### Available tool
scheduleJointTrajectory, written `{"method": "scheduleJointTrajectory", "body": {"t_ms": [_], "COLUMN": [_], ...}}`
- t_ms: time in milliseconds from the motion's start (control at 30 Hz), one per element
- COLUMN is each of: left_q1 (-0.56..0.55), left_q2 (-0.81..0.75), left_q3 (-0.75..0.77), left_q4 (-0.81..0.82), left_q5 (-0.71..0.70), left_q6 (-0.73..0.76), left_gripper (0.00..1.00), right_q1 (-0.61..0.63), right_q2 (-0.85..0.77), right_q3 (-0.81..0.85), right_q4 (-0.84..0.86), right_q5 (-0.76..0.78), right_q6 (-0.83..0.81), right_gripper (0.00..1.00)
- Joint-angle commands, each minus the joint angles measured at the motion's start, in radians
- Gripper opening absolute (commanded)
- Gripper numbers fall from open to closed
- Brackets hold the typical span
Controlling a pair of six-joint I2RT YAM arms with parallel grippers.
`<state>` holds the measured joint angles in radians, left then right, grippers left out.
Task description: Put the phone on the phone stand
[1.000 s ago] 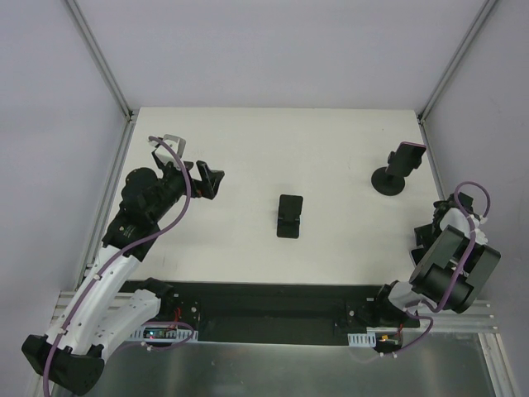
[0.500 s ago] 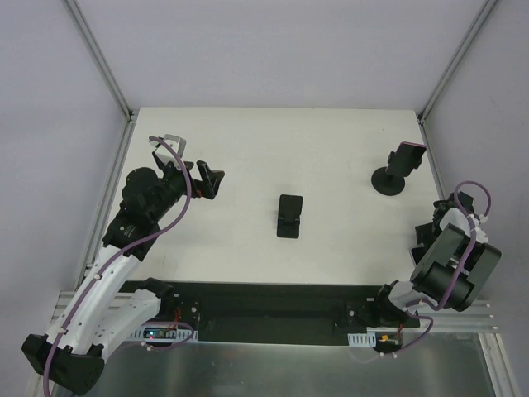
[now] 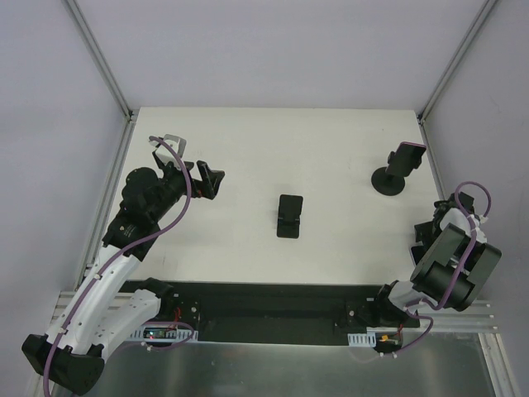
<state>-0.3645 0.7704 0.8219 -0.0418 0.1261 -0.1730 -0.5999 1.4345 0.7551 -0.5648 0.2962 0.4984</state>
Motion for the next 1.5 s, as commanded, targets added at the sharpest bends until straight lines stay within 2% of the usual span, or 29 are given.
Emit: {"method": "scheduleJointTrajectory", "body": {"t_ms": [0, 67, 400, 533, 600, 800, 833, 867, 933, 1100, 1167, 1467], "left_q1": [0.009, 0.009, 0.009, 0.009, 0.009, 0.009, 0.009, 0.009, 0.009, 0.009, 0.009, 0.009], "left_q2": [-0.01, -0.005, -0.01, -0.003, -0.003, -0.003, -0.003, 0.0, 0.001, -0.005, -0.005, -0.01], "left_q3": [0.02, 0.02, 0.019, 0.02, 0.02, 0.019, 0.019, 0.019, 0.019, 0.019, 0.019, 0.019], "left_q4": [0.033, 0.033, 0.033, 0.033, 0.033, 0.033, 0.033, 0.033, 0.033, 0.033, 0.033, 0.033], "left_q5": [0.021, 0.024, 0.018, 0.026, 0.026, 0.023, 0.023, 0.021, 0.024, 0.021, 0.02, 0.009], "left_q6": [-0.016, -0.017, -0.017, -0.017, -0.019, -0.017, -0.017, -0.017, -0.019, -0.016, -0.016, -0.01], "left_gripper": [0.99, 0.99, 0.99, 0.99, 0.99, 0.99, 0.99, 0.99, 0.99, 0.99, 0.99, 0.99], "right_q1": [-0.005, -0.005, -0.005, -0.005, -0.001, 0.018, 0.028, 0.054, 0.09, 0.235, 0.312, 0.665], "right_q2": [0.006, -0.005, 0.004, 0.004, 0.004, -0.029, -0.039, -0.061, -0.086, -0.144, -0.173, -0.212], "right_q3": [-0.04, -0.048, -0.048, -0.059, -0.06, -0.076, -0.082, -0.097, -0.109, -0.119, -0.126, -0.151], "right_q4": [-0.044, -0.043, -0.041, -0.035, -0.037, -0.032, -0.027, -0.024, -0.029, -0.07, -0.084, -0.083], "right_q5": [-0.039, -0.043, -0.035, -0.046, -0.046, -0.065, -0.065, -0.063, -0.051, -0.054, -0.071, -0.056], "right_q6": [0.0, -0.007, 0.002, 0.002, 0.0, -0.018, -0.02, -0.018, -0.012, 0.029, 0.049, 0.192], "right_gripper": [0.97, 1.0, 0.93, 0.76, 0.73, 0.53, 0.45, 0.43, 0.3, 0.13, 0.01, 0.01]}}
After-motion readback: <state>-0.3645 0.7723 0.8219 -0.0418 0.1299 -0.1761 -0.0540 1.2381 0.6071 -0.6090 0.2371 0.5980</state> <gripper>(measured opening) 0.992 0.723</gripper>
